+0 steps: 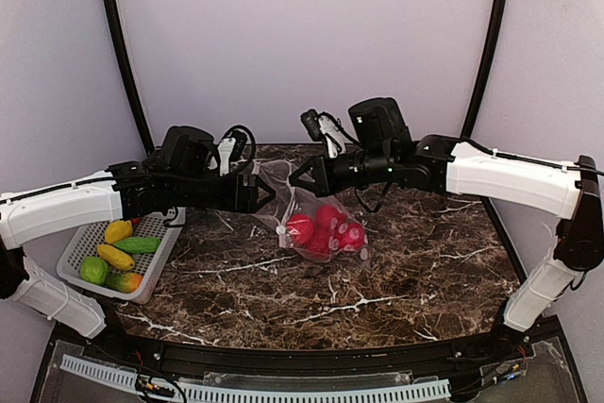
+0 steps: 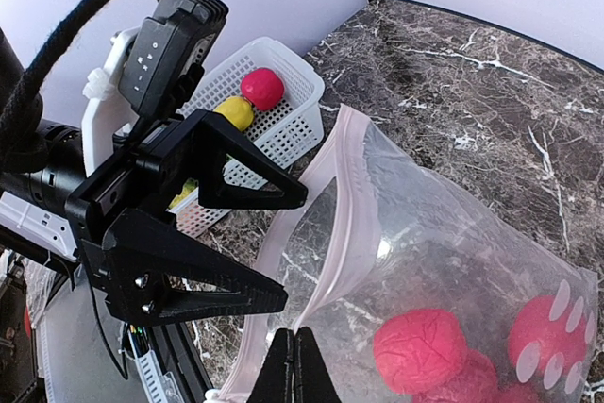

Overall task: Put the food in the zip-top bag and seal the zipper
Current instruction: Place the fake fruit in the zipper food storage bag, then pick up the fake fruit from the bin.

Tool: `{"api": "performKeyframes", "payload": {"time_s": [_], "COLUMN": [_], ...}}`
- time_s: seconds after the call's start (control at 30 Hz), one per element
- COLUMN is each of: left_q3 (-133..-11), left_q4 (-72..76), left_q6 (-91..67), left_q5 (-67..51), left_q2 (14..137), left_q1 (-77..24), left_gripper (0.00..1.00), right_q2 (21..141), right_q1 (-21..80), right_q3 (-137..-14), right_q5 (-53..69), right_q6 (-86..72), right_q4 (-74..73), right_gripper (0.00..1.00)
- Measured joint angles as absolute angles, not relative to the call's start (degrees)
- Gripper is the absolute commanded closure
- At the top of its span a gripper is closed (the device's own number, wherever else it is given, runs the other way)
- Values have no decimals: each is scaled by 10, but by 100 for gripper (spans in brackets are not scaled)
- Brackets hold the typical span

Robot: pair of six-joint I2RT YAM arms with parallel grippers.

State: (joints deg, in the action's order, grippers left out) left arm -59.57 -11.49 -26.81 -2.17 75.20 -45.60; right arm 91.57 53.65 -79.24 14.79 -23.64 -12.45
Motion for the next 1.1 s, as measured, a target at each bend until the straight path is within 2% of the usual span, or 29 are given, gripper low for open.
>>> {"api": "performKeyframes", "payload": {"time_s": [0.37,0.67,0.87,1.1], "left_q3": [-596,-632,-634,-627], "left_q4": [-126,-211,-273,-327], "left_q6": [-266,-255,-244,-180], "left_q5": [-22,20,25,-22], "left_q2": [747,704,656,652], "left_q1": [-456,-439,-322,-124], "left_gripper": [17,14,10,9], "right_q2": [916,916,916,916], "right_q1": [536,536,536,536], "right_q3": [-792,-792,-792,-792], "right_q5": [148,148,148,148], "right_q6": [-236,-236,-236,-236], "right_q4": [-124,-124,-124,-125], "right_gripper": [100,100,100,100]}}
